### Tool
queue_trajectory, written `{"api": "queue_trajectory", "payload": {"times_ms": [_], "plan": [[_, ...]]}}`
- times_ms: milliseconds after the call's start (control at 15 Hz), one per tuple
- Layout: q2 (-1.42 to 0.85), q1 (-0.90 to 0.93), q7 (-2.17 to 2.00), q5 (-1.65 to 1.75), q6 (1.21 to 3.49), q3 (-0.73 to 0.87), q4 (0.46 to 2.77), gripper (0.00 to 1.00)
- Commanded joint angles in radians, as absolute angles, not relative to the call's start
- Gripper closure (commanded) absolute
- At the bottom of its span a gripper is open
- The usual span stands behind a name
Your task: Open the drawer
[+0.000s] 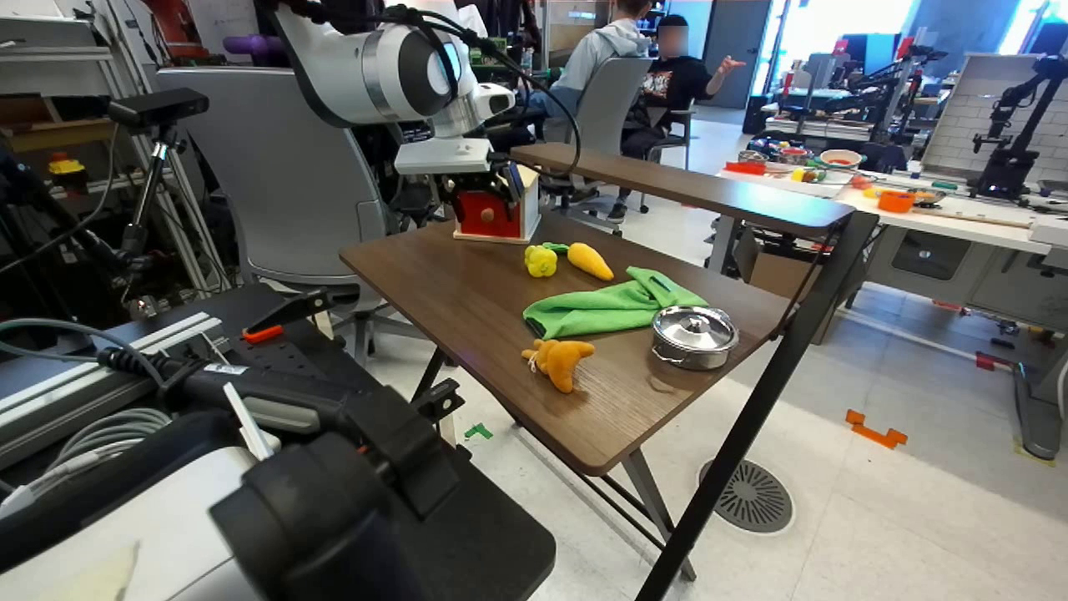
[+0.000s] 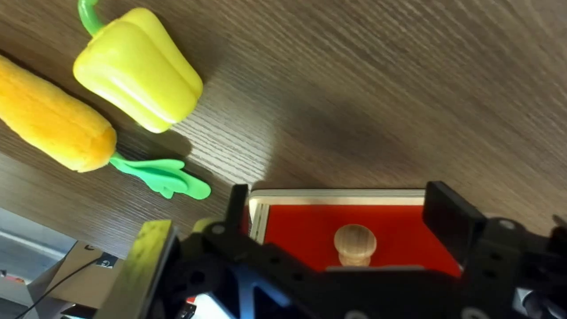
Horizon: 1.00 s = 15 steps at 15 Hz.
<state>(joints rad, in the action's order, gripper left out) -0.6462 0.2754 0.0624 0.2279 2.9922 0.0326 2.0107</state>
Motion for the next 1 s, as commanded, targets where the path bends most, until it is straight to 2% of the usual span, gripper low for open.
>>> {"api": "queue_trajectory", "payload": {"times_ms": [0, 333, 400, 467, 933], "plan": [[-0.702, 0.255, 0.049, 0.204, 3.041, -0.002, 1.951, 0.0], [-0.738, 0.228, 0.052, 0.175, 3.052, -0.051, 1.911, 0.0], [-0.744, 0.224, 0.056, 0.173, 3.044, -0.056, 1.902, 0.24], [-0.748, 0.232, 0.053, 0.173, 3.042, -0.049, 1.898, 0.26], [-0.764, 0.217, 0.053, 0.166, 3.042, -0.059, 1.877, 0.8]]}}
